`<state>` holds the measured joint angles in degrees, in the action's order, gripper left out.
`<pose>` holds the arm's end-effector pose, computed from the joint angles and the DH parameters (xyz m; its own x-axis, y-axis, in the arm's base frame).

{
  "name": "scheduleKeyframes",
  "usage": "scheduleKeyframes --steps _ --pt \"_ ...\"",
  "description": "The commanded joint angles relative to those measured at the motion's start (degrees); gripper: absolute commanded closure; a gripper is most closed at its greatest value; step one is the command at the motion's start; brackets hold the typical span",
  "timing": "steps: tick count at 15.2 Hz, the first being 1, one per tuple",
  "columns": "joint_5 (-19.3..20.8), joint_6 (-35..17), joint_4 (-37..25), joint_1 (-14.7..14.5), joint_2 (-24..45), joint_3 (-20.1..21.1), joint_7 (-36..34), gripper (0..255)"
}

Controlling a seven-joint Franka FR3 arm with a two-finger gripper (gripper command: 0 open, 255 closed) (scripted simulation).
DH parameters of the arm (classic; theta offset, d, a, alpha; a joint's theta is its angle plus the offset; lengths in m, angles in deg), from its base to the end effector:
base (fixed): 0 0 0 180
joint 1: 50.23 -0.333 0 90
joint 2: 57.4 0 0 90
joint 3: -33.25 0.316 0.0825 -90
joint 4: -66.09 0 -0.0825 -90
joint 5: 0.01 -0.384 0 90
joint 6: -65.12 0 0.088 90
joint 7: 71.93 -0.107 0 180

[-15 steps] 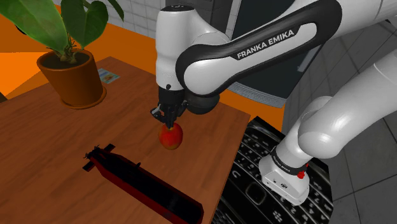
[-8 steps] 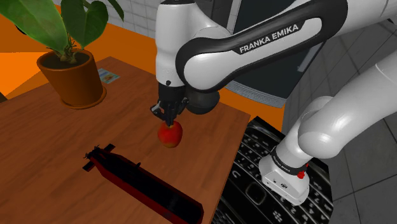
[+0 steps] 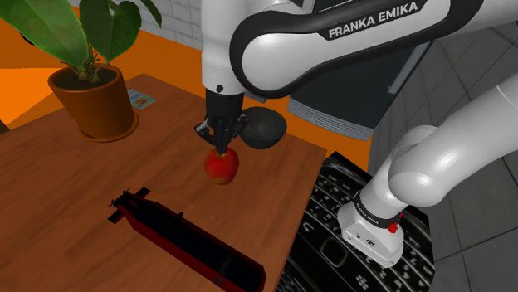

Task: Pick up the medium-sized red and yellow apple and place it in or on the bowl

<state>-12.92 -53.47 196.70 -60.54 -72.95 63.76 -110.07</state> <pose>0.3482 0.3275 0.4516 0.9973 -0.0719 -0.0168 -0.0729 -0.9950 -0.0686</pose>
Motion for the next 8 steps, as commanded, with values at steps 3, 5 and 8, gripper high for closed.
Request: scheduleKeyframes --steps 3,5,8 --pt "0.01 3.28 -2.42 0.08 -0.88 -0.52 0.03 255" --pt "0.01 4.87 -3.62 0.11 -1.29 -0.76 0.02 255" --pt "0.05 7.23 -5.5 0.17 -1.8 -1.11 -0.03 255"
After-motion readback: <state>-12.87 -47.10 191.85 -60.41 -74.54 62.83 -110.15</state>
